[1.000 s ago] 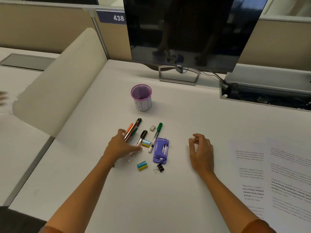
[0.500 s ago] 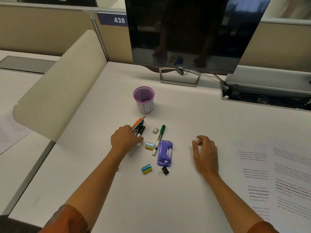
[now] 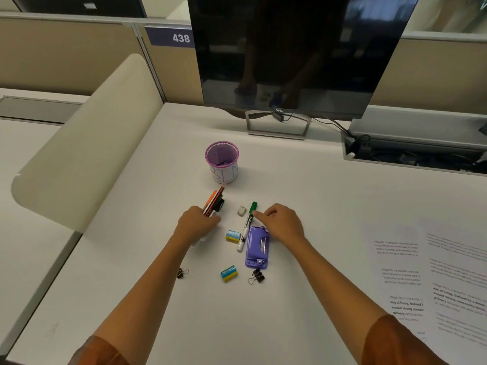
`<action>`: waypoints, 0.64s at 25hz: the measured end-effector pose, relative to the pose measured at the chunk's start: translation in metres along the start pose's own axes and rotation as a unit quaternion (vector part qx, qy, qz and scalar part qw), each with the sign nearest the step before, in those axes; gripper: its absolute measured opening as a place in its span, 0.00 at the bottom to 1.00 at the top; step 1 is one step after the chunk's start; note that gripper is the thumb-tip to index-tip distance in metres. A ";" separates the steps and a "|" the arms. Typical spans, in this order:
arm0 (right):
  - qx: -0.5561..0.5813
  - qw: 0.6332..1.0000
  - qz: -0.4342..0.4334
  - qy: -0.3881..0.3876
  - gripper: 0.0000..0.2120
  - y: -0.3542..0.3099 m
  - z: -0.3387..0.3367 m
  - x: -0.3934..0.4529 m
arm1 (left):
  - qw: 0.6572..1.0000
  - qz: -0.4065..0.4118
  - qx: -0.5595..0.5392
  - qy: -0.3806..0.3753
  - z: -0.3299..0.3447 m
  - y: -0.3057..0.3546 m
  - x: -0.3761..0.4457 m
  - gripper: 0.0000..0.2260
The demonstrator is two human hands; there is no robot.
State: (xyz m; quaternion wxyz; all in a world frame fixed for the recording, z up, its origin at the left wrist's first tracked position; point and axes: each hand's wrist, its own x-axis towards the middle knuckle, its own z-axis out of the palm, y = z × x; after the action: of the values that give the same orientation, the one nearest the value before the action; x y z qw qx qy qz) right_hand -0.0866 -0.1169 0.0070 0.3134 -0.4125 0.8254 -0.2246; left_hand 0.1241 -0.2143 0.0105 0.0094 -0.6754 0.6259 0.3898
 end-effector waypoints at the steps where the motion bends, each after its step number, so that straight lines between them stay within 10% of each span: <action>1: -0.024 1.000 0.017 -0.008 0.23 -0.010 0.004 0.005 | 0.996 -0.002 -0.080 -0.027 -0.002 -0.002 -0.002 0.14; 7: -0.049 0.995 0.084 -0.028 0.19 -0.034 0.013 0.019 | 0.914 -0.020 -0.383 -0.135 -0.015 -0.008 -0.024 0.07; 16: 0.072 0.989 -0.040 -0.119 0.17 -0.077 -0.011 0.007 | 0.873 0.016 -0.447 -0.191 -0.005 0.002 -0.040 0.25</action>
State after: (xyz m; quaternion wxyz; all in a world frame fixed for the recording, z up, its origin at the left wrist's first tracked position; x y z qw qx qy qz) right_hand -0.0561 -0.1649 0.0610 0.4291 -0.4457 0.7465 -0.2451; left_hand 0.1285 -0.1834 0.0368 -0.1806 -0.5096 0.3814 0.7498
